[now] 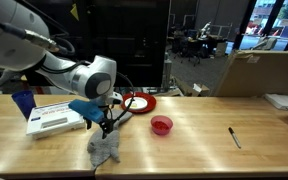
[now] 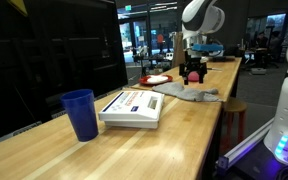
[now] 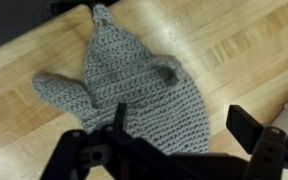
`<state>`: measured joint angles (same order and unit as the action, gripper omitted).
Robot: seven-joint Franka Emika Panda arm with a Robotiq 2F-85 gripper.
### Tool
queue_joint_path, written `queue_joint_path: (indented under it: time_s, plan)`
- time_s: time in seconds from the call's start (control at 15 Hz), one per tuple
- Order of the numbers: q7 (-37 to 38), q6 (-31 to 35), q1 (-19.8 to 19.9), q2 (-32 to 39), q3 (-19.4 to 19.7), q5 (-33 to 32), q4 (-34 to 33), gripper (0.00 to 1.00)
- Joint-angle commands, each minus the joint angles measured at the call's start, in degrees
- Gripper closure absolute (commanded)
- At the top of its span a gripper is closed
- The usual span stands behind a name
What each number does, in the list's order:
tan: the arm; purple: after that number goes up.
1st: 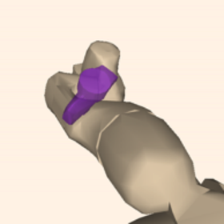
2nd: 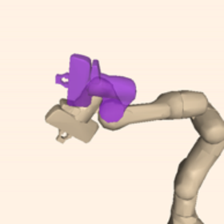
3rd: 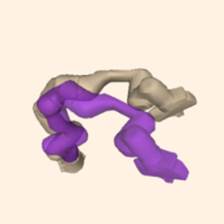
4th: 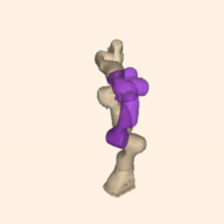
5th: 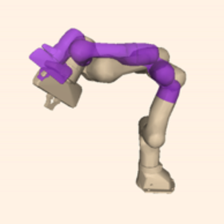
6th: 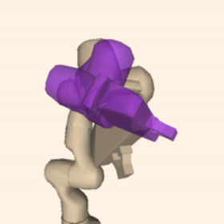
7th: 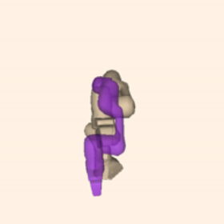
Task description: Move the pink bowl to the left and use the grey cloth to wipe the table
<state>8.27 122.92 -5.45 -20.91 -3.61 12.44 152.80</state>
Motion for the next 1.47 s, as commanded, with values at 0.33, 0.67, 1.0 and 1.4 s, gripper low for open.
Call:
queue_joint_path:
  time_s: [0.33, 0.67, 1.0, 1.4]
  plan:
    - [16.5, 9.9, 3.3, 0.7, -3.0, -0.6, 1.0, 0.0]
    - [15.2, 11.0, 3.3, 0.9, -2.8, -0.3, 1.5, 0.0]
    - [19.0, 18.5, 2.5, 0.1, -3.7, 4.2, 4.3, 0.0]
    - [32.2, 25.5, 0.0, 2.9, -6.0, 16.9, 5.8, 0.0]
